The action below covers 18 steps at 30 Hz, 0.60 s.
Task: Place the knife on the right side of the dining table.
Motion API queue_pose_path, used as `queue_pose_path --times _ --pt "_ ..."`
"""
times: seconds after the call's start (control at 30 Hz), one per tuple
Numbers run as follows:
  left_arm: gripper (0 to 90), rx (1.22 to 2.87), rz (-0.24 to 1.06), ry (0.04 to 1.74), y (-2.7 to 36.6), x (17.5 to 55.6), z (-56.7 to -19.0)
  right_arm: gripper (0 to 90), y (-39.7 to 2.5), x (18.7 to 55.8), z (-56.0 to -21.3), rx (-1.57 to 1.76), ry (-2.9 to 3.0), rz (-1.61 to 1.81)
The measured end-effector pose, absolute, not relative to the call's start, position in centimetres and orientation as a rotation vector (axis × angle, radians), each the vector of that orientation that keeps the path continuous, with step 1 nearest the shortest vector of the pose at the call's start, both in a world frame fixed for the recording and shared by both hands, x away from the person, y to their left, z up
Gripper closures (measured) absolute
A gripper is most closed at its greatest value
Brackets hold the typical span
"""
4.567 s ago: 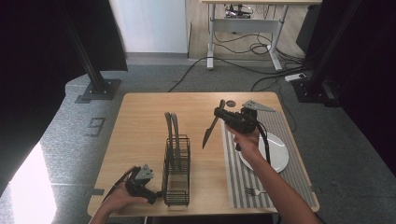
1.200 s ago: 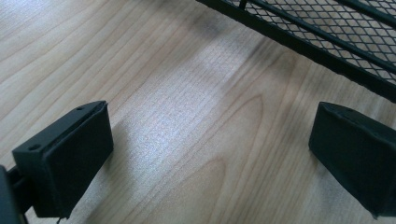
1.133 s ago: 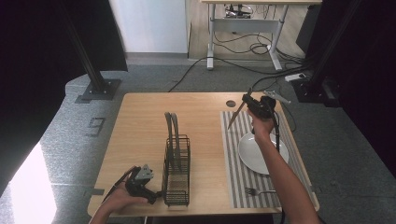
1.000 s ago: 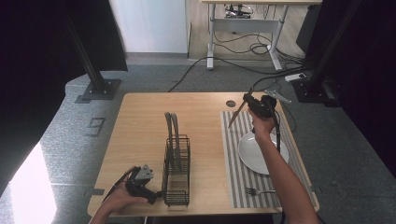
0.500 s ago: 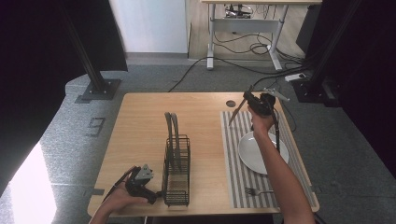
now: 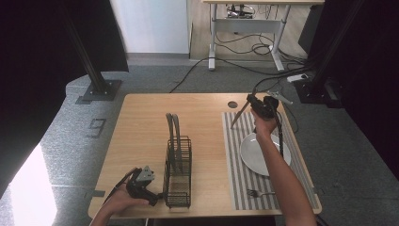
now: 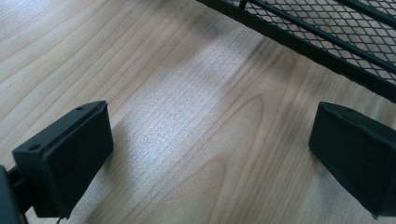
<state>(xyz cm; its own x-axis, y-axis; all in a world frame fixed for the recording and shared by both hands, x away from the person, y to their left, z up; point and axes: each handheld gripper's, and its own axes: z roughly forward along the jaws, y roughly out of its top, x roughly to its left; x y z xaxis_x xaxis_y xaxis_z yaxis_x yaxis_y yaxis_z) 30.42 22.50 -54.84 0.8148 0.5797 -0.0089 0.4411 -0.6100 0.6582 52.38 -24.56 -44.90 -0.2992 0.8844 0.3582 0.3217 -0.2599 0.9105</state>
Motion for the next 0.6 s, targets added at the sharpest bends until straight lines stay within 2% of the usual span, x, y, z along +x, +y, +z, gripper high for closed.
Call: queue_pose_path --times 0.6 --pt "0.0 2.324 0.269 0.747 22.5 30.4 -54.8 77.2 -27.2 51.4 -45.7 1.494 1.549 1.472"
